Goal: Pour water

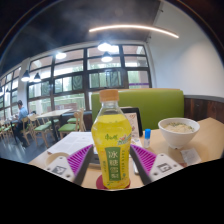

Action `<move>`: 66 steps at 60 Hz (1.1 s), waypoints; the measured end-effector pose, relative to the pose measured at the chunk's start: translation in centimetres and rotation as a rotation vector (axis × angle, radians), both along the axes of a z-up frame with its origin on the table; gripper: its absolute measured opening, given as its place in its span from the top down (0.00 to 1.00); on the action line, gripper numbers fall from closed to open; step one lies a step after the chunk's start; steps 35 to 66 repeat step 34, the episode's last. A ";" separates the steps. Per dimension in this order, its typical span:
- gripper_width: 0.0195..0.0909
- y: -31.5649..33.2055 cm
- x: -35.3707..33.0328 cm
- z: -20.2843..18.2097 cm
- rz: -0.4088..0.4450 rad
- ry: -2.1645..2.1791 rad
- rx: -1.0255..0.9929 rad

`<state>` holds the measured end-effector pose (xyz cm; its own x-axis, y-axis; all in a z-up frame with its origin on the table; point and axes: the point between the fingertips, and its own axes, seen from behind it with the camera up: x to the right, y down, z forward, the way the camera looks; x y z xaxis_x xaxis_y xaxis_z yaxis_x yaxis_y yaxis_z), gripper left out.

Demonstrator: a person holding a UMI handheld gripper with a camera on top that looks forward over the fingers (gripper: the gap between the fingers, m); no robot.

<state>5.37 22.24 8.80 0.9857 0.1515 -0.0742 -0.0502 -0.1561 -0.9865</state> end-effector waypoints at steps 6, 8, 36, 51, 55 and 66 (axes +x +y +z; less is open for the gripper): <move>0.15 -2.8 -0.1 2.2 -0.008 0.026 0.035; 0.12 -4.1 0.0 2.9 -0.019 0.018 0.041; 0.11 -28.2 -5.0 7.1 -0.015 -0.011 0.085; 0.11 -28.2 -5.0 7.1 -0.015 -0.011 0.085; 0.11 -28.2 -5.0 7.1 -0.015 -0.011 0.085; 0.11 -28.2 -5.0 7.1 -0.015 -0.011 0.085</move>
